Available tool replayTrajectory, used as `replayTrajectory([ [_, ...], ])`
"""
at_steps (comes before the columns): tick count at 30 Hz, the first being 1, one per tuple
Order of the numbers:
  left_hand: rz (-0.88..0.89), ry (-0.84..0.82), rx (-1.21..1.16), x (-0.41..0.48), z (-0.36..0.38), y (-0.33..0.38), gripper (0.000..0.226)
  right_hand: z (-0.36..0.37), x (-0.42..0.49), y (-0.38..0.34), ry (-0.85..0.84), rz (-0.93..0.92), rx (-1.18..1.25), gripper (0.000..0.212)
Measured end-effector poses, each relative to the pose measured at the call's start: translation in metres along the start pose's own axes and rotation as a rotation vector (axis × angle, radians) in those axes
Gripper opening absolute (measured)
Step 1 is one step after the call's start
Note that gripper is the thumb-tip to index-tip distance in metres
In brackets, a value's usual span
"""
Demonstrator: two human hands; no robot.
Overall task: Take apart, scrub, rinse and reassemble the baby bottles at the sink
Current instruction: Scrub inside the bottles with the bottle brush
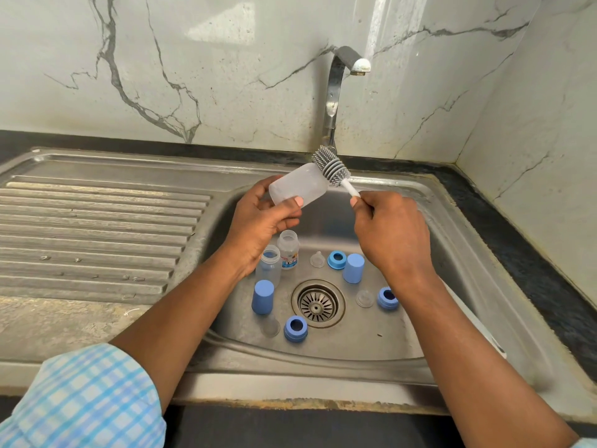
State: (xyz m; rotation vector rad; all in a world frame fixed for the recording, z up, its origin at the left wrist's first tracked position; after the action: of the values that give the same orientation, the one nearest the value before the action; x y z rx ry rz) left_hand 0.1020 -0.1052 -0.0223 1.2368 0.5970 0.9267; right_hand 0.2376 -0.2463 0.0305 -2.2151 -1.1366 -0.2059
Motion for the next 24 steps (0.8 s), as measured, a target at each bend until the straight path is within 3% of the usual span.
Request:
replayTrajectory([
  [5,0.119,0.018,0.185,0.001,-0.003,0.0,0.047,-0.001,0.0,0.0,-0.033,-0.01,0.041,0.034],
  [12,0.164,0.138,0.232,0.001,-0.011,0.005,0.039,0.015,-0.02,-0.038,-0.159,-0.236,0.013,0.027],
  [20,0.185,0.08,0.299,0.0,-0.003,0.0,0.049,0.005,0.0,-0.008,-0.019,-0.016,-0.016,0.031],
  [24,0.197,0.107,0.278,-0.001,-0.007,0.004,0.042,0.007,-0.006,-0.015,-0.095,-0.117,0.043,0.035],
])
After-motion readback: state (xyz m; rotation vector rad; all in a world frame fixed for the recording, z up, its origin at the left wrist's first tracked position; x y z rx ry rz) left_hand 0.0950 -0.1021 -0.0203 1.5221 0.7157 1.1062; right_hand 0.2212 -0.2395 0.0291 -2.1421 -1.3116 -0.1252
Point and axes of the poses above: each hand's wrist, its own x-axis towards the middle knuckle, its own z-axis out of the palm, y = z × x, the point moved 5 cm from there along x, towards the middle knuckle
